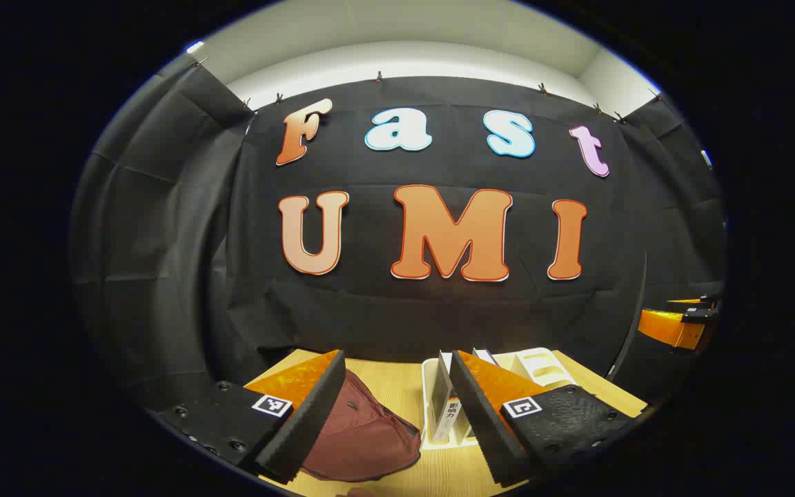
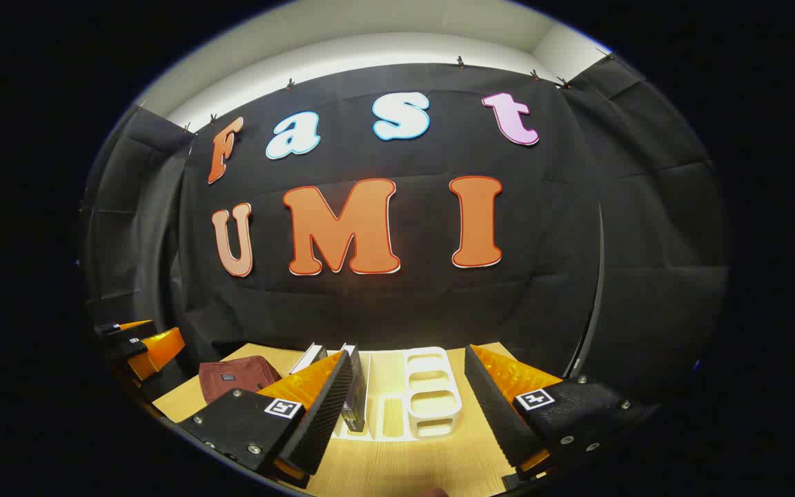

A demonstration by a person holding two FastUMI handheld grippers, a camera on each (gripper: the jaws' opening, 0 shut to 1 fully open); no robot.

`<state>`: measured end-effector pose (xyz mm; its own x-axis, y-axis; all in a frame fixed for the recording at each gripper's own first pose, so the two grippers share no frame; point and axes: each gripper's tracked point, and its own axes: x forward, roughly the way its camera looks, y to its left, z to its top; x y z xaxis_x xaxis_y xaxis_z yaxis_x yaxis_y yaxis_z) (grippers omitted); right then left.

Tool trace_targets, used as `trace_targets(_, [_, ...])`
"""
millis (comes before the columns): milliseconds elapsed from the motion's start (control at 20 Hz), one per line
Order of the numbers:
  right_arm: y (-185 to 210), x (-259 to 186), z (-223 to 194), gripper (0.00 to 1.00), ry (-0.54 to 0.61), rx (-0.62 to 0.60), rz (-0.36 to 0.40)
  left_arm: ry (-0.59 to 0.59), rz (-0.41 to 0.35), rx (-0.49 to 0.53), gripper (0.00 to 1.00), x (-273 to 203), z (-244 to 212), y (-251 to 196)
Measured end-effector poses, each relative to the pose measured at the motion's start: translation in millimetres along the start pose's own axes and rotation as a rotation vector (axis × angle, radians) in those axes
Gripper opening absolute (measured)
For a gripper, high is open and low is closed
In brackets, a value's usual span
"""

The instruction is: Open the schoolbag, grab two books from the bookshelf and put them into the schoolbag.

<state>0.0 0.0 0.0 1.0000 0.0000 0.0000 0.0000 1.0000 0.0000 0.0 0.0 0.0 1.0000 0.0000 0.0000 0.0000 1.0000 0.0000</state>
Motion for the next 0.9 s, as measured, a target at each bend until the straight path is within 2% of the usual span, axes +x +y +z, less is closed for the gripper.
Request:
trace_targets(350, [-4.3, 3.3, 5.6, 0.96, -0.020, -0.002, -0.014, -0.016, -0.007, 0.012, 0.94, 5.8, 7.6, -2.4])
trace_targets(400, [-3.1, 4.1, 5.1, 1.00, -0.018, 0.000, -0.010, -0.018, -0.007, 0.014, 0.94, 5.4, 7.5, -3.2])
trace_targets(450, [-2.3, 4.8, 4.0, 0.96, -0.014, 0.001, -0.006, -0.023, -0.007, 0.013, 0.94, 5.9, 10.3, -3.2])
trace_targets(500, [-3.3, 5.2, 3.9, 1.00, -0.012, 0.003, -0.006, -0.028, -0.009, 0.013, 0.94, 7.4, 11.4, -4.2])
trace_targets(550, [-4.3, 6.1, 4.6, 0.96, -0.012, 0.006, -0.006, -0.028, -0.012, 0.015, 0.94, 9.2, 13.3, -5.4])
trace_targets(900, [-2.7, 9.5, 8.1, 0.96, -0.006, 0.007, 0.012, -0.037, -0.025, 0.013, 0.94, 13.6, 16.0, -8.4])
